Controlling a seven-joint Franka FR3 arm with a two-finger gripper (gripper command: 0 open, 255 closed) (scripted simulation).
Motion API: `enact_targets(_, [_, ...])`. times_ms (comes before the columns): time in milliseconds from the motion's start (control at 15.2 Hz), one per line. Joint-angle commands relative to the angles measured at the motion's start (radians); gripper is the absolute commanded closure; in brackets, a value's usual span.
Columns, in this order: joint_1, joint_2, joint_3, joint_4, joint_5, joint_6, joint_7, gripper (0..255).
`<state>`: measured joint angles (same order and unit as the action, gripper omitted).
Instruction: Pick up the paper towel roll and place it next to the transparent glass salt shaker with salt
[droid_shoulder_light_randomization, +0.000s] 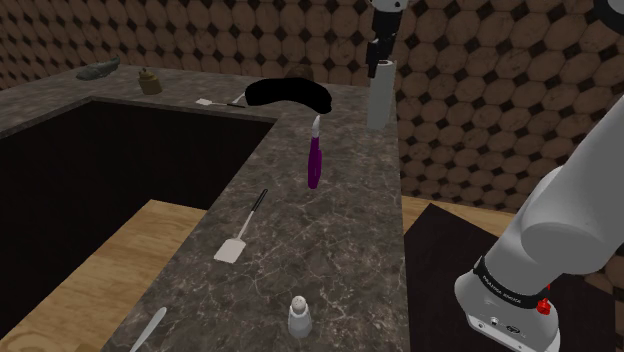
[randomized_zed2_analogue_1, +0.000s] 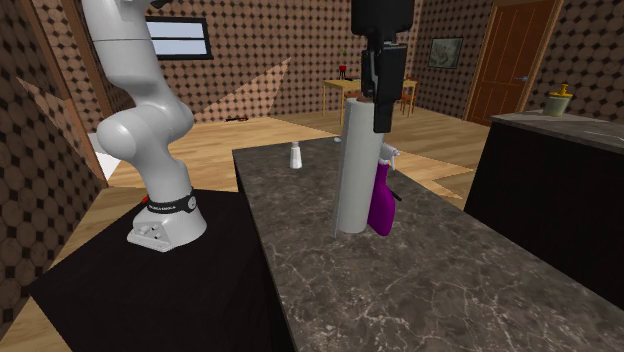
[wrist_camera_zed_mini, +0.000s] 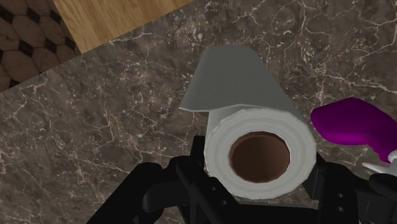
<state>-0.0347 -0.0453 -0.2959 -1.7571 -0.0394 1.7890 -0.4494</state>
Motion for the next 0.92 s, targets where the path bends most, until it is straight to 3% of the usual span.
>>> enact_targets(0, [0.000,0.000,0.000,0.027,0.000,-0.027,-0.001,255])
enact_targets(858, [-0.003,0.046,-0.004,0.256,0.015,-0.213,-0.015,255])
